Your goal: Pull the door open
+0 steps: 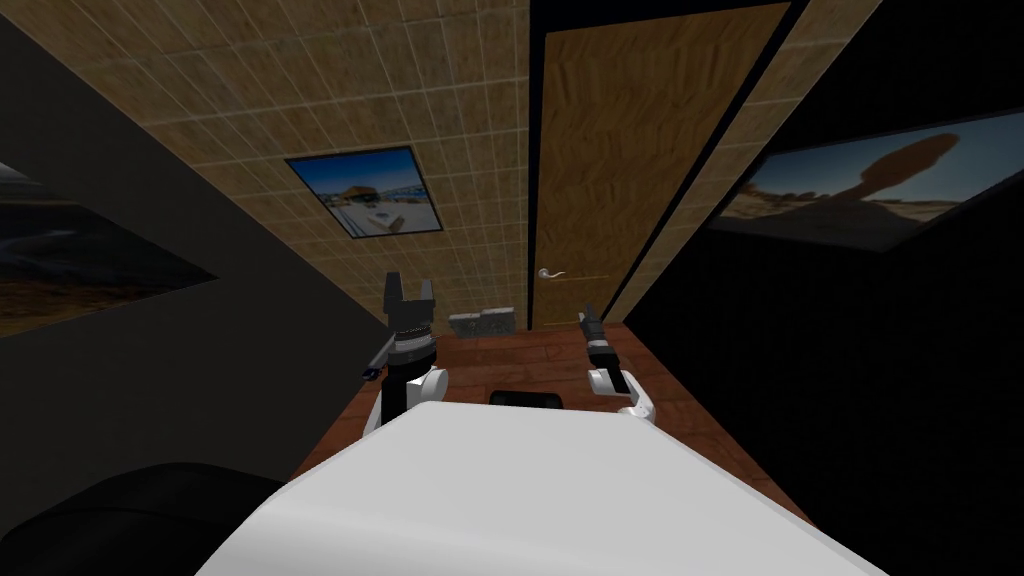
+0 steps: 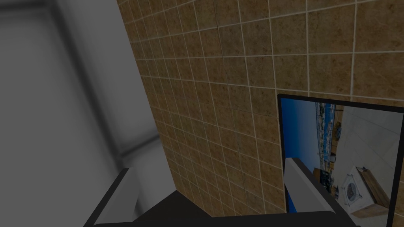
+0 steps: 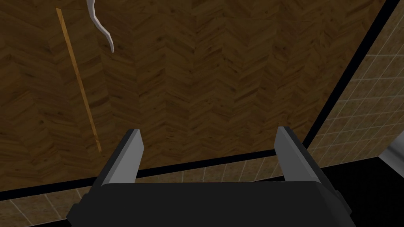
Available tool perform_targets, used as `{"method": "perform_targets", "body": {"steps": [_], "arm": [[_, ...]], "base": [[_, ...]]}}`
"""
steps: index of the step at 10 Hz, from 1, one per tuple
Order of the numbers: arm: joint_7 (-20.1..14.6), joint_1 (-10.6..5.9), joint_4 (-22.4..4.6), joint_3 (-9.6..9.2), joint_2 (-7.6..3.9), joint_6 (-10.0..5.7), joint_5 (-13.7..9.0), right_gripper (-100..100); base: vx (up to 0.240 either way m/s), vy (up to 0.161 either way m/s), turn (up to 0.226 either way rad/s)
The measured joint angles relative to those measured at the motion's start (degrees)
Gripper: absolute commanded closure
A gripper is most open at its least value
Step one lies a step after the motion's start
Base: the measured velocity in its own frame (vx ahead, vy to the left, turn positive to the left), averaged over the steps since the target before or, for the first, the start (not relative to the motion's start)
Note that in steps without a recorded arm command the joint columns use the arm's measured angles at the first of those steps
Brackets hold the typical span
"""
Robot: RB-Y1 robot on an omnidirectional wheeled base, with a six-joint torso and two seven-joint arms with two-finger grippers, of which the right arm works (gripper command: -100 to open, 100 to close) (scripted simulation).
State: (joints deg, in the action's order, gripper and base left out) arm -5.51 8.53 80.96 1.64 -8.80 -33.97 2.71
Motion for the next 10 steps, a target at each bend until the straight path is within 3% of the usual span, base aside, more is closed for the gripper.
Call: {"method": "perform_targets", "body": {"steps": [10], "arm": [[-2.81, -5.86, -13.09, 1.13, -1.99, -1.59, 1.81, -100]], "base": [[0.101, 0.011, 0.024]]}}
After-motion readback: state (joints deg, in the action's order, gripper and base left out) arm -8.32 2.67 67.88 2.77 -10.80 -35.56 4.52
